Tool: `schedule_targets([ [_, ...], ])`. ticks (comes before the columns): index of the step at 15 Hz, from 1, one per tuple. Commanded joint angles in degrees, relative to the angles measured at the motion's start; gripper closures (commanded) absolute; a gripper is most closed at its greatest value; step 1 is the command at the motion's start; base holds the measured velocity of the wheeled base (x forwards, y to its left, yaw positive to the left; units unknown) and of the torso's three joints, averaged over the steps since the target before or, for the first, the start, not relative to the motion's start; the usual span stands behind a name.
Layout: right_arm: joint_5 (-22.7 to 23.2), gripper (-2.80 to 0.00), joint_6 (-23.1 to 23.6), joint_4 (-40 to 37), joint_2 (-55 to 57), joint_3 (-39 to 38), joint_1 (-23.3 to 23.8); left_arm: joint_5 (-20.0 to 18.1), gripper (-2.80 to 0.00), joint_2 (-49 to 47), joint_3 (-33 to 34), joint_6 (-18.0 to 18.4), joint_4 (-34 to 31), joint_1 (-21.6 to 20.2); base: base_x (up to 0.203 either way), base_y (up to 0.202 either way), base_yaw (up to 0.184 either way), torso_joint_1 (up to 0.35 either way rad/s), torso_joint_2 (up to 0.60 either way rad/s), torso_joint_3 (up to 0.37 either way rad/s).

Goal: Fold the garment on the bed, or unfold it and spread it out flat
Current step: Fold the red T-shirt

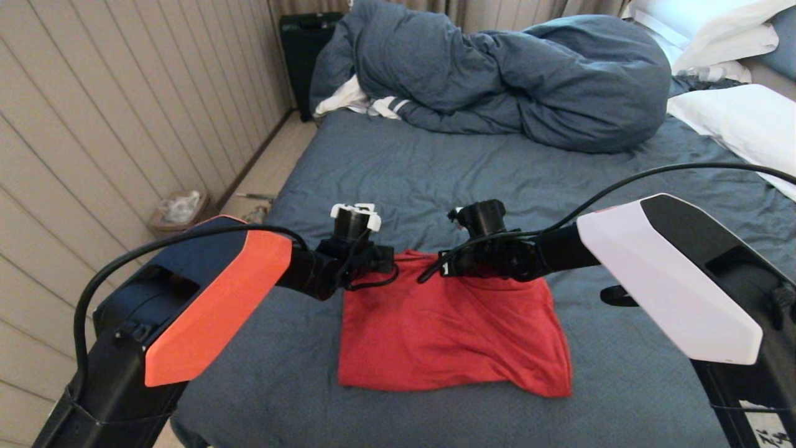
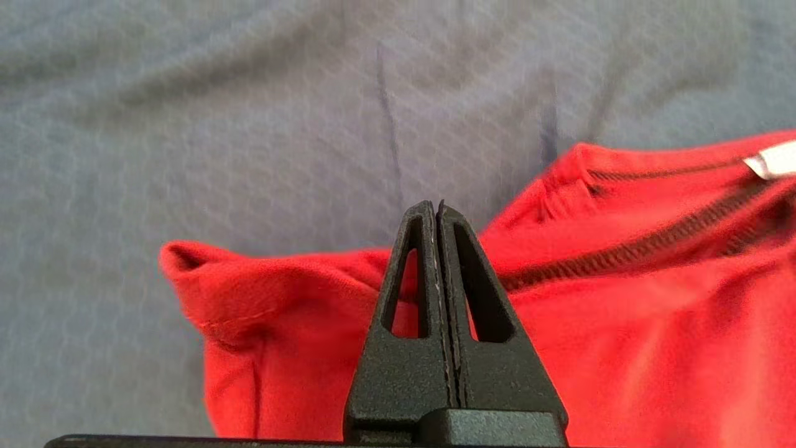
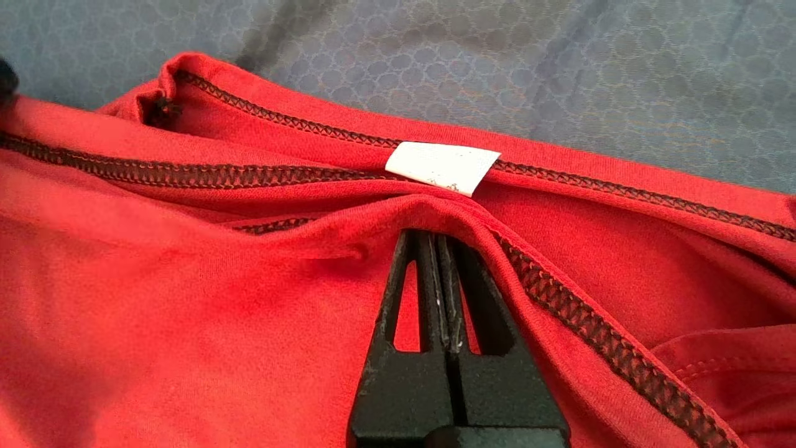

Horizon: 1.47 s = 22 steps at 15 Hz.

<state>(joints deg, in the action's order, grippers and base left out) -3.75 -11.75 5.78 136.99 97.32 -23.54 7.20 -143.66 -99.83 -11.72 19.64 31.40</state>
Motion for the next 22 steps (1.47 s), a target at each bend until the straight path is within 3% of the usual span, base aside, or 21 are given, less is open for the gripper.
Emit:
schedule_targets([
  [1, -0.03, 0.00, -0.20, 0.11, -0.05, 0.24, 0.07, 0.09, 0.00, -0.61, -1.46, -0.21, -0.46, -0.30, 0.000, 0.000, 0.000, 0.000, 0.00, 0.000],
  [6, -0.38, 0.00, -0.64, 0.35, -0.05, 0.84, -0.02, 3.26, 0.00, 5.93, 1.70, -2.21, -0.85, -0.70, 0.000, 0.000, 0.000, 0.000, 0.00, 0.000],
  [10, -0.38, 0.00, -0.64, 0.29, -0.35, 0.68, -0.10, 3.29, 0.00, 12.55, 14.67, -2.90, 0.44, 2.00, 0.000, 0.000, 0.000, 0.000, 0.00, 0.000],
  [13, -0.38, 0.00, -0.64, 0.29, -1.37, -0.02, -0.01, 3.25, 0.00, 13.16, 23.37, -2.20, 6.87, 6.99, 0.000, 0.000, 0.000, 0.000, 0.00, 0.000],
  [17, -0.38, 0.00, -0.64, 0.29, -2.07, -1.32, 0.07, 3.35, 0.00, 7.37, 18.39, -1.23, 8.71, 7.41, 0.000, 0.000, 0.000, 0.000, 0.00, 0.000],
  [22, -0.38, 0.00, -0.56, 0.29, -2.07, -1.25, -0.01, 3.55, 0.00, -0.85, 7.43, -1.12, 4.91, 2.44, 0.000, 0.000, 0.000, 0.000, 0.00, 0.000],
])
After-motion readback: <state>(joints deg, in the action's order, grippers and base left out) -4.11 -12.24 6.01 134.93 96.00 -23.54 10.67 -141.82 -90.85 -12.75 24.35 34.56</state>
